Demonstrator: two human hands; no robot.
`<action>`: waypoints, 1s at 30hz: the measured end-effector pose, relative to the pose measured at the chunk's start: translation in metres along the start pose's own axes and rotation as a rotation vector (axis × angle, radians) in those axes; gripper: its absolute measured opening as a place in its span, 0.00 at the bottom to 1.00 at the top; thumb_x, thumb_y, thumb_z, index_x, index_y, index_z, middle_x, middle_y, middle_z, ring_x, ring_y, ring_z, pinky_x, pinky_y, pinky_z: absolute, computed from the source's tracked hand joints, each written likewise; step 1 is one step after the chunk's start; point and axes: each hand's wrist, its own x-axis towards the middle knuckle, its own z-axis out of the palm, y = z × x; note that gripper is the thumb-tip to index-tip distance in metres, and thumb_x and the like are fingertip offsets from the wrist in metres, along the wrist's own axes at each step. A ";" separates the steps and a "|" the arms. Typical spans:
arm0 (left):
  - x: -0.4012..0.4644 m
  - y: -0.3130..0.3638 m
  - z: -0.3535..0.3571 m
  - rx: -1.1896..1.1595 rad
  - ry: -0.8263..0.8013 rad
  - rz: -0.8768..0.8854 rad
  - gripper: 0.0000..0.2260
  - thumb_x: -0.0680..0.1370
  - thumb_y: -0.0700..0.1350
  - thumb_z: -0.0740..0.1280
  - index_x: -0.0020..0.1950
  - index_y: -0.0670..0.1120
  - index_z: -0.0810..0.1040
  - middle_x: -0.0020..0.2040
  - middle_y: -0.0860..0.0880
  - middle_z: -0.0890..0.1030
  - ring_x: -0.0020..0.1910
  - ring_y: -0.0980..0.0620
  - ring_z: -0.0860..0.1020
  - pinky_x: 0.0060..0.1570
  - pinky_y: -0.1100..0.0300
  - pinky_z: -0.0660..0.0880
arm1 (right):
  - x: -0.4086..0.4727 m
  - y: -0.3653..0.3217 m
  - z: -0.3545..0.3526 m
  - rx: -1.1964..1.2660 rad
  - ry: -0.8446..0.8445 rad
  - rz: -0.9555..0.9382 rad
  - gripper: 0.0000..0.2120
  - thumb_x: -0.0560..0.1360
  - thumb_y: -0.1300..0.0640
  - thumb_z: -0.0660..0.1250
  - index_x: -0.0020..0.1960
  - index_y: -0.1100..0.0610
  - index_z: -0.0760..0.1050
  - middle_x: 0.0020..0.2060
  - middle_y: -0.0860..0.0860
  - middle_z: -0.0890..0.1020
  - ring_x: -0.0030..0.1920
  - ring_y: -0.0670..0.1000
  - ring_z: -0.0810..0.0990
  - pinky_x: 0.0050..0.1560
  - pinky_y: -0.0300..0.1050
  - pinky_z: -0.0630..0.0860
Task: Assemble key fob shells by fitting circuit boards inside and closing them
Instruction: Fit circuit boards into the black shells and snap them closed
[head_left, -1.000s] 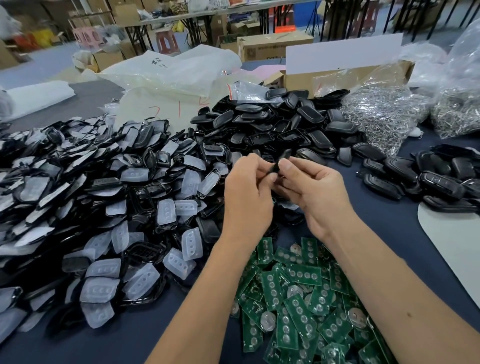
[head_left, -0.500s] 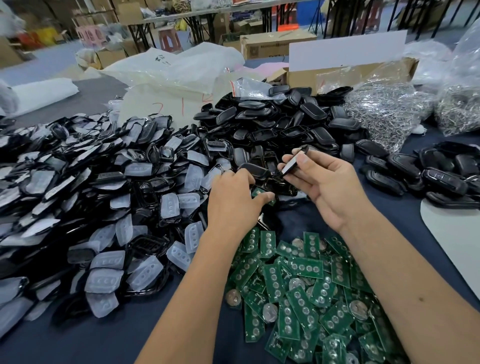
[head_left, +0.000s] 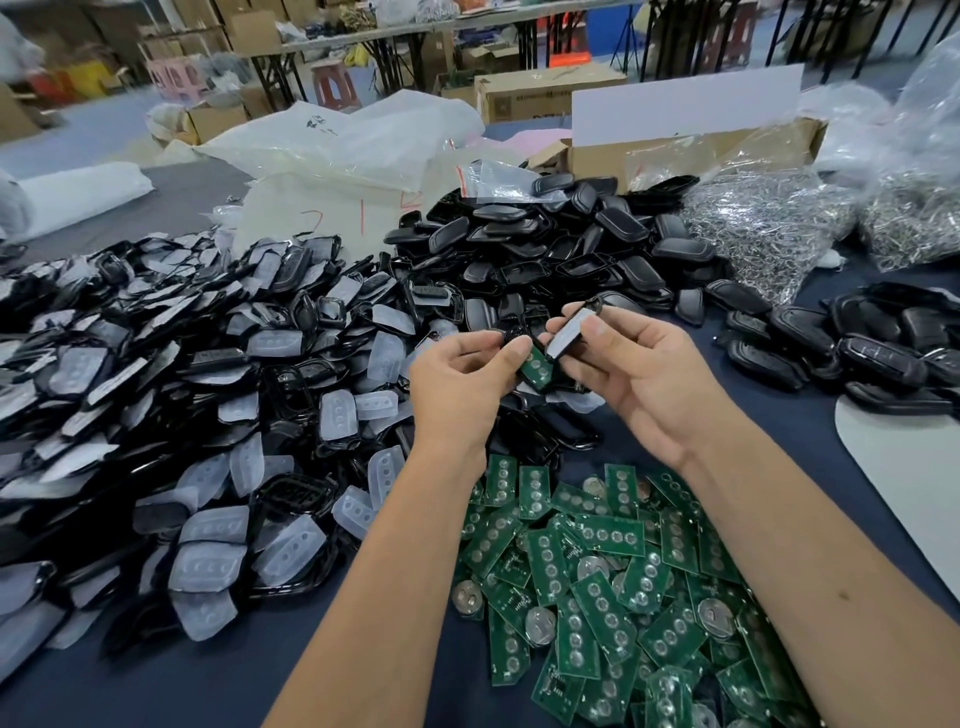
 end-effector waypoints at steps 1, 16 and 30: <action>-0.001 0.001 0.001 -0.053 -0.045 -0.049 0.11 0.74 0.41 0.79 0.53 0.39 0.84 0.46 0.42 0.88 0.44 0.50 0.87 0.45 0.61 0.83 | 0.000 0.001 0.001 -0.012 0.016 -0.019 0.18 0.77 0.59 0.68 0.64 0.66 0.79 0.58 0.61 0.85 0.62 0.59 0.84 0.59 0.46 0.83; -0.003 0.004 0.004 -0.150 -0.055 -0.146 0.06 0.82 0.37 0.69 0.58 0.43 0.81 0.51 0.41 0.83 0.35 0.48 0.86 0.40 0.56 0.84 | 0.003 -0.002 -0.009 -0.012 -0.007 -0.049 0.14 0.77 0.58 0.69 0.60 0.63 0.81 0.53 0.57 0.84 0.55 0.53 0.83 0.57 0.46 0.82; -0.003 0.005 0.001 -0.031 -0.034 -0.097 0.04 0.78 0.36 0.74 0.48 0.44 0.82 0.44 0.44 0.83 0.32 0.53 0.85 0.38 0.59 0.83 | 0.003 0.002 -0.012 -0.115 -0.063 0.046 0.17 0.73 0.59 0.71 0.60 0.66 0.81 0.52 0.60 0.86 0.53 0.57 0.85 0.61 0.53 0.83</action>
